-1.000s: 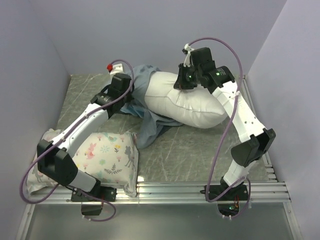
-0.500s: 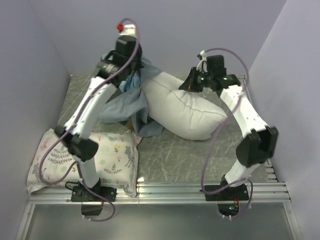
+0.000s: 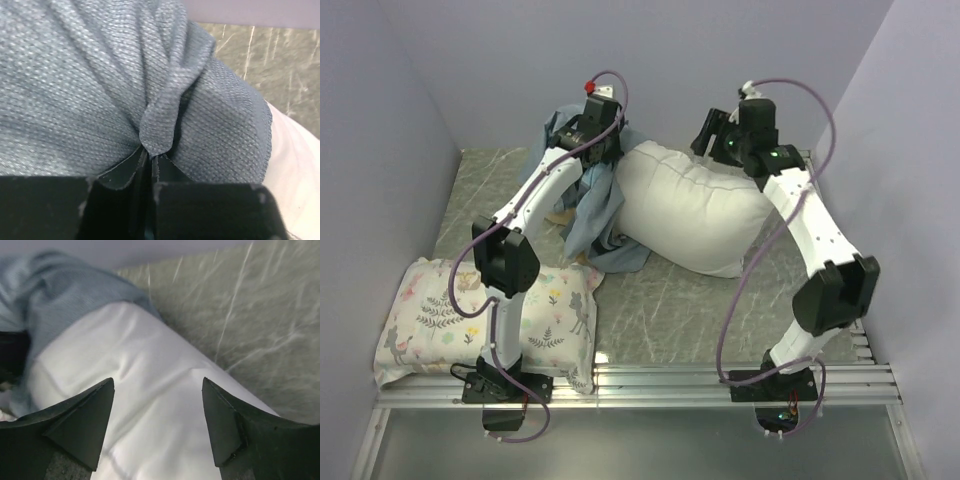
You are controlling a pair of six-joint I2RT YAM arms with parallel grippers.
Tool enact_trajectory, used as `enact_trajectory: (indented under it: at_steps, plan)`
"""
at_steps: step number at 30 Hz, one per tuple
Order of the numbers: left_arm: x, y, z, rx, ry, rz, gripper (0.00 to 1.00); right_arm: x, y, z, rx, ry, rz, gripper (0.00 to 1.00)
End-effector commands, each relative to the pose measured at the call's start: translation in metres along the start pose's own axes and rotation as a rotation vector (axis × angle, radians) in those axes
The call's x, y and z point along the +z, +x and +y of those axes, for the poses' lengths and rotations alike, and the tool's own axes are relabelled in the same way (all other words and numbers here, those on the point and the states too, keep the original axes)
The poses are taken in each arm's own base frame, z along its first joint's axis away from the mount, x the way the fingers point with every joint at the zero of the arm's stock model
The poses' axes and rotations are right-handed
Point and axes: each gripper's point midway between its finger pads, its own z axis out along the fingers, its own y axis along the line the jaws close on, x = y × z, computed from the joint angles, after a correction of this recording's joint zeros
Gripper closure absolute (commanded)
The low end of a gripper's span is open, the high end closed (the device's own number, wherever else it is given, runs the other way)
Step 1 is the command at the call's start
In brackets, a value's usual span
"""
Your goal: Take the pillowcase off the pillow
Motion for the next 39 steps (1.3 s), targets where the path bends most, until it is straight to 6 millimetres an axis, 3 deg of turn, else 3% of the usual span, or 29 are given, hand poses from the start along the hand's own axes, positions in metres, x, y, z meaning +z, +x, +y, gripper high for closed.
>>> enact_trajectory:
  at_steps: [1,3,4,5,6,7,8,10,11,12,17,20,21,23,24,25,28,29,30,32,33,35,36,38,39]
  plan:
    - [0.017,0.03,-0.01,-0.046,0.07,0.117,0.88,-0.072,-0.072,0.023,-0.067,0.032,-0.27,0.2]
    - [0.021,0.029,-0.013,-0.057,0.084,0.123,0.87,-0.085,-0.065,0.039,-0.122,0.015,-0.278,0.19]
    - [0.029,0.036,-0.014,-0.061,0.082,0.142,0.87,-0.087,-0.049,0.063,-0.161,-0.026,-0.264,0.19]
    - [0.031,0.034,-0.012,-0.072,0.082,0.146,0.86,-0.079,-0.028,0.065,-0.185,-0.016,-0.233,0.18]
    - [0.039,0.041,-0.011,-0.074,0.078,0.165,0.87,-0.083,-0.019,0.07,-0.201,-0.016,-0.241,0.16]
    - [0.041,0.042,-0.012,-0.083,0.083,0.169,0.87,-0.082,0.003,0.094,-0.23,-0.071,-0.226,0.15]
    - [0.044,0.047,-0.009,-0.084,0.075,0.181,0.87,-0.072,0.029,0.091,-0.241,-0.055,-0.179,0.15]
    - [0.044,0.048,-0.011,-0.088,0.087,0.175,0.87,-0.055,0.064,0.091,-0.273,-0.017,-0.151,0.11]
    - [0.046,0.057,-0.008,-0.085,0.079,0.193,0.87,-0.051,0.079,0.098,-0.288,-0.02,-0.136,0.1]
    - [0.043,0.052,-0.009,-0.091,0.086,0.177,0.87,-0.033,0.095,0.093,-0.306,0.011,-0.098,0.1]
    - [0.038,0.059,-0.007,-0.09,0.088,0.189,0.89,0.026,0.139,0.077,-0.348,0.123,0.022,0.07]
    - [0.031,0.052,-0.006,-0.086,0.09,0.17,0.89,0.067,0.18,0.059,-0.359,0.176,0.12,0.07]
    - [0.028,0.049,-0.007,-0.083,0.095,0.162,0.89,0.075,0.183,0.05,-0.348,0.197,0.134,0.08]
    - [0.024,0.044,-0.007,-0.075,0.098,0.15,0.89,0.086,0.192,0.04,-0.314,0.199,0.177,0.24]
    - [0.019,0.037,-0.006,-0.073,0.098,0.133,0.89,0.089,0.195,0.036,-0.3,0.193,0.192,0.38]
    - [0.015,0.031,-0.006,-0.063,0.098,0.118,0.88,0.091,0.194,0.026,-0.272,0.199,0.185,0.82]
    - [0.001,0.009,0.001,-0.057,0.071,0.055,0.74,0.081,0.183,0.028,-0.241,0.16,0.147,0.99]
    - [-0.003,0.001,0.001,-0.059,0.071,0.031,0.56,0.074,0.175,0.032,-0.236,0.145,0.126,1.0]
    - [-0.016,-0.013,0.002,-0.066,0.066,-0.011,0.48,0.07,0.173,0.033,-0.232,0.135,0.124,1.0]
    - [-0.028,-0.022,0.005,-0.069,0.069,-0.044,0.29,0.062,0.164,0.03,-0.21,0.115,0.098,1.0]
    - [-0.05,-0.041,0.002,-0.081,0.096,-0.107,0.25,0.06,0.165,0.031,-0.199,0.09,0.107,1.0]
    - [-0.061,-0.041,0.008,-0.081,0.084,-0.124,0.19,0.055,0.16,0.024,-0.177,0.08,0.107,1.0]
    - [-0.08,-0.052,0.011,-0.088,0.088,-0.16,0.18,0.053,0.158,0.023,-0.174,0.075,0.105,1.0]
    - [-0.085,-0.04,0.024,-0.082,0.046,-0.155,0.17,0.048,0.15,0.021,-0.171,0.069,0.095,1.0]
    - [-0.099,-0.045,0.03,-0.089,0.037,-0.181,0.16,0.045,0.148,0.021,-0.17,0.064,0.093,1.0]
